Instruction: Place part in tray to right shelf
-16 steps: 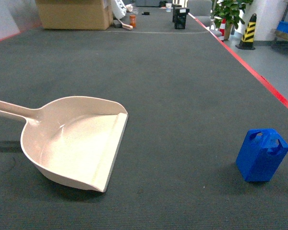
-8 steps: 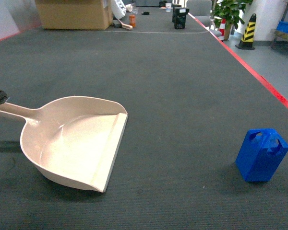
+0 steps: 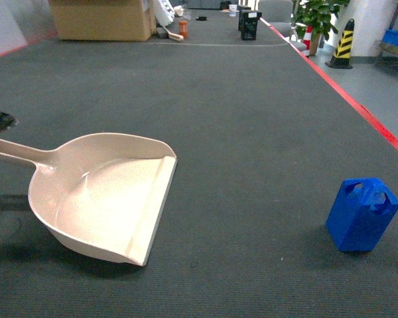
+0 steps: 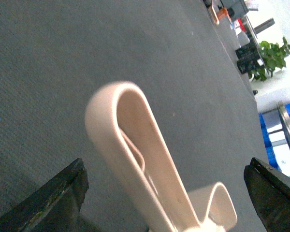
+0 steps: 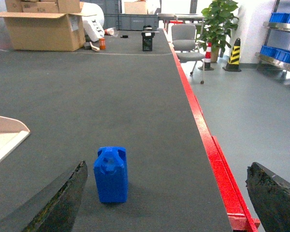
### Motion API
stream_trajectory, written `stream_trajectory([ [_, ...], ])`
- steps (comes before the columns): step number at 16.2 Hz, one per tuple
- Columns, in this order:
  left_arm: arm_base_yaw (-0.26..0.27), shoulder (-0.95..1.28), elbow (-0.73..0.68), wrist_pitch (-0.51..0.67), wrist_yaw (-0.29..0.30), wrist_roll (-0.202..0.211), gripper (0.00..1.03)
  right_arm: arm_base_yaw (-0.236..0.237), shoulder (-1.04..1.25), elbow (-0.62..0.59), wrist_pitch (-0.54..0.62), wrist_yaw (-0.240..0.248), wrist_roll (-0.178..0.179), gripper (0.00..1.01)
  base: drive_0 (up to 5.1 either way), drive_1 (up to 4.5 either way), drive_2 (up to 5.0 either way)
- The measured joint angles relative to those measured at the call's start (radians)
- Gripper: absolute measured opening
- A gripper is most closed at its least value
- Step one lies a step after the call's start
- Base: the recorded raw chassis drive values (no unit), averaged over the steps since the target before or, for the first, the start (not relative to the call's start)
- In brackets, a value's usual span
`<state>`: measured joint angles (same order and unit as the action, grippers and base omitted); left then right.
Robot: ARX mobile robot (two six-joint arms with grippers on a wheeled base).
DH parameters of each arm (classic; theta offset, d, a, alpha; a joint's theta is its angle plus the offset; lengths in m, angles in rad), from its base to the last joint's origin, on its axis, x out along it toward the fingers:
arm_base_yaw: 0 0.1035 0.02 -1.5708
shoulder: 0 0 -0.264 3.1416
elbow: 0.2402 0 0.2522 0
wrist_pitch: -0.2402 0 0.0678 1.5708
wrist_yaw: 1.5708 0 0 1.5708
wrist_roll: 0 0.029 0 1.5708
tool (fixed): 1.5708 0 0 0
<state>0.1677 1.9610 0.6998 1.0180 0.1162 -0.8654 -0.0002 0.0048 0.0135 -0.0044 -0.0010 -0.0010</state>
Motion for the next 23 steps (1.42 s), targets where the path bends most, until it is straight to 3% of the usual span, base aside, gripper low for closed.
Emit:
stream_trajectory([
  [7,0.024,0.169,0.175,-0.029,0.007,-0.084,0.98,0.0,0.0,0.0,0.0,0.0,0.0,0.98,0.0,0.0,0.0],
  [10,0.021,0.216,0.222,-0.028,0.018,-0.14,0.98,0.0,0.0,0.0,0.0,0.0,0.0,0.98,0.0,0.0,0.0],
  [12,0.023,0.225,0.229,0.005,0.019,-0.184,0.8,0.0,0.0,0.0,0.0,0.0,0.0,0.98,0.0,0.0,0.0],
  [13,0.023,0.227,0.225,0.045,0.04,-0.214,0.67,0.0,0.0,0.0,0.0,0.0,0.0,0.98,0.0,0.0,0.0],
  [15,0.018,0.227,0.21,0.095,0.069,-0.238,0.51,0.0,0.0,0.0,0.0,0.0,0.0,0.98,0.0,0.0,0.0],
  [17,0.003,0.227,0.172,0.135,0.106,-0.25,0.28,0.0,0.0,0.0,0.0,0.0,0.0,0.98,0.0,0.0,0.0],
  [18,-0.002,0.225,0.158,0.161,0.106,-0.287,0.2,0.0,0.0,0.0,0.0,0.0,0.0,0.98,0.0,0.0,0.0],
  [23,-0.013,0.093,0.052,0.259,0.135,-0.318,0.17,0.0,0.0,0.0,0.0,0.0,0.0,0.98,0.0,0.0,0.0],
])
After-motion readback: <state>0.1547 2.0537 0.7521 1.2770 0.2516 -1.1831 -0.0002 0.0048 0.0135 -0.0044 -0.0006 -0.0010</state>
